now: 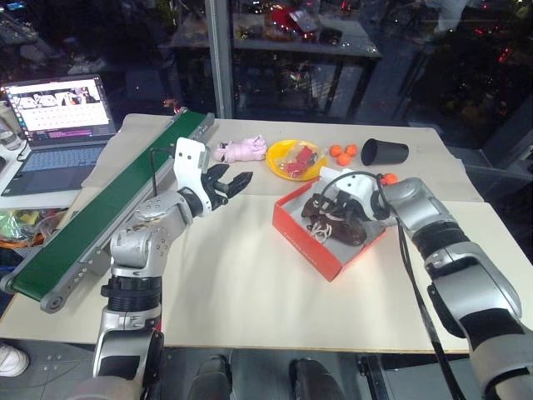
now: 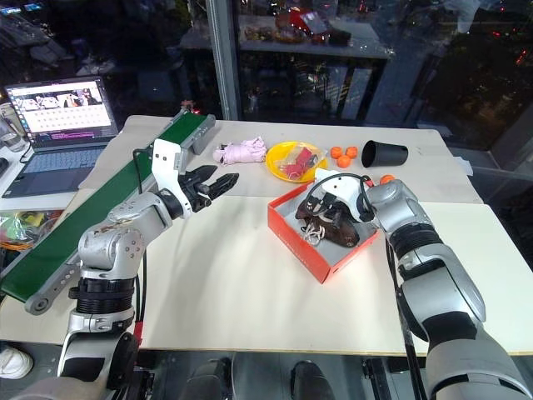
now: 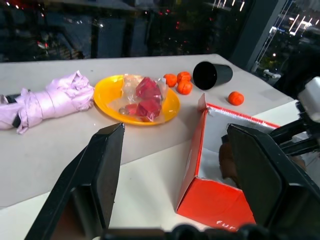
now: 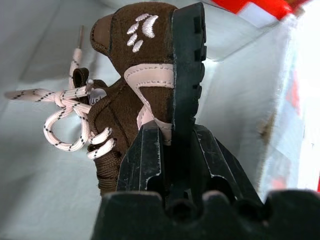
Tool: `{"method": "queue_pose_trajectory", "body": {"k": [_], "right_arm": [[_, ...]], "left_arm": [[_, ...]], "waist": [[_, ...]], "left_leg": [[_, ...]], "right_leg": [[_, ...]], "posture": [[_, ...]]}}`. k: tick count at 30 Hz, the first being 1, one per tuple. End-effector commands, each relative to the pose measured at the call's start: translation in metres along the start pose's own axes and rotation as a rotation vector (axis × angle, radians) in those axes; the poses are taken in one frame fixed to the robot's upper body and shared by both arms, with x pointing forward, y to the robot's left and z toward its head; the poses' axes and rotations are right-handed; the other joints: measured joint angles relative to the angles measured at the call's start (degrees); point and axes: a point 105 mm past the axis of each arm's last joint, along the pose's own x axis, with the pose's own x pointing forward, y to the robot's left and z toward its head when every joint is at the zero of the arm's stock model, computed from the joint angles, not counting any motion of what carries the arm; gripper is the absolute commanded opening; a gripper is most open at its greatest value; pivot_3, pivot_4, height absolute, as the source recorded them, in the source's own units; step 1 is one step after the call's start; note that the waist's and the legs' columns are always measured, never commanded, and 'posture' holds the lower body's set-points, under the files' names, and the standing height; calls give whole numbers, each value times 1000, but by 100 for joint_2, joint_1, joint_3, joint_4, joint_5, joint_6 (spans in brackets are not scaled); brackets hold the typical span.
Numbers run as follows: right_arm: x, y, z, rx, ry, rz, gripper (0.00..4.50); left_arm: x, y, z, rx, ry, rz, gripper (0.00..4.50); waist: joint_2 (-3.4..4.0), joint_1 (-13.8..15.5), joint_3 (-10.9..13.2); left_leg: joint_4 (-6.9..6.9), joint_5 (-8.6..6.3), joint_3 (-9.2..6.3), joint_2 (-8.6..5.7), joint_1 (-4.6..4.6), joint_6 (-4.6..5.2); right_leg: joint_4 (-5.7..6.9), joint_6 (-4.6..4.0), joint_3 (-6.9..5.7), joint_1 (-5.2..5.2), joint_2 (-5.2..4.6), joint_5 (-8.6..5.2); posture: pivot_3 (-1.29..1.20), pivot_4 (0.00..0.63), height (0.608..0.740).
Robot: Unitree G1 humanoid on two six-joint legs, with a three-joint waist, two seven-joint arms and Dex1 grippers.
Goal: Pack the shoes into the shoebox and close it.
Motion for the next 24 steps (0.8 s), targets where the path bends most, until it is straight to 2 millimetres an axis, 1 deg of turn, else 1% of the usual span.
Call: {"method": "queue_pose_trajectory", "body": {"k": [1, 2, 3, 4, 5, 7, 8, 9, 11, 13, 16, 18, 19, 20, 22, 24], "right_arm": [[-5, -19, -13, 50, 24, -130, 1846], [-6, -21, -12, 56, 20, -148, 2212], [-7, -25, -6, 62, -4, -169, 2633], [-8, -28, -2, 64, -21, -182, 2877], [-8, -29, 1, 66, -32, -190, 3253], [-9, -31, 10, 59, -66, -195, 3863], [-9, -30, 17, 54, -88, -190, 4300], [-9, -30, 24, 51, -116, -182, 4472], [-11, -29, 35, 45, -158, -172, 4472], [-14, -30, 42, 34, -179, -176, 4472], [-28, -32, 70, 8, -266, -197, 4472], [-40, -33, 84, -28, -299, -233, 4472], [-44, -32, 88, -37, -306, -245, 4472], [-53, -30, 98, -23, -346, -237, 4472], [-69, -22, 117, 29, -451, -201, 4472], [-86, -9, 135, 94, -580, -137, 4472]], "left_arm": [[-5, -3, 11, 15, -36, 0, 3516], [-5, -3, 10, 14, -35, 1, 3516], [-5, -3, 11, 15, -33, -1, 3516], [-5, -4, 11, 15, -32, -2, 3516], [-4, -4, 11, 16, -31, -3, 3516], [-3, -6, 11, 16, -31, -13, 3516], [-2, -7, 11, 17, -29, -20, 3516], [-1, -8, 10, 18, -27, -25, 3516], [0, -10, 10, 20, -24, -33, 3516], [0, -11, 9, 19, -23, -37, 3516], [2, -13, 8, 15, -20, -48, 3516], [3, -13, 8, 16, -19, -50, 3516], [3, -13, 8, 16, -18, -50, 3516], [3, -12, 9, 17, -20, -46, 3516], [2, -6, 11, 22, -30, -21, 3516], [0, 2, 15, 31, -45, 11, 3516]], "waist": [[0, 1, 0], [0, 7, 0], [1, 14, 0], [0, 16, 0], [0, 18, 0], [1, 16, 0], [1, 12, 0], [2, 8, 1], [8, -3, 5], [11, -23, 7], [12, -59, 8], [13, -67, 8], [14, -72, 8], [13, -72, 8], [14, -67, 9], [14, -65, 8]], "left_leg": [[0, 0, 0, -1, 0, 0], [0, 0, 0, -1, 0, 0], [-1, 1, 0, -1, -1, 2], [-3, 2, 0, -1, -2, 4], [-6, 8, 0, -1, -4, 12], [-17, 10, 0, -2, -11, 16], [-23, 11, 0, -3, -11, 17], [-29, 11, 0, -3, -10, 17], [-34, 11, 0, -3, -11, 17], [-32, 11, 0, -3, -11, 17], [-29, 11, 0, -3, -10, 17], [-28, 11, 0, -2, -10, 17], [-27, 11, -1, -2, -10, 16], [-28, 11, -1, -2, -10, 16], [-27, 11, -1, -2, -11, 16], [-27, 11, -1, -2, -12, 16]], "right_leg": [[2, 0, 0, -1, -1, 0], [3, 0, 0, -3, -1, 0], [6, 0, 0, -4, -1, 0], [5, 0, 0, -6, -1, -1], [3, 0, 0, -8, -1, -3], [-2, 0, 1, -16, -1, -4], [-1, 0, 1, -18, -1, -4], [-1, -2, 1, -20, -1, -5], [0, -3, 1, -24, 0, -6], [2, -2, 1, -24, 0, -6], [4, -3, 1, -24, 0, -5], [6, -2, 1, -25, 0, -5], [9, -2, 1, -25, 0, -5], [9, -2, 1, -26, 0, -5], [9, -2, 1, -26, 0, -6], [8, -2, 0, -26, 0, -6]], "posture": [[0, 150, 736], [0, 150, 736], [0, 150, 736], [0, 150, 736], [0, 150, 736], [0, 150, 736], [0, 150, 736], [0, 150, 736], [0, 150, 736], [0, 150, 736], [0, 150, 736], [0, 150, 736], [0, 150, 736], [0, 150, 736], [0, 150, 736], [0, 150, 736]]}}
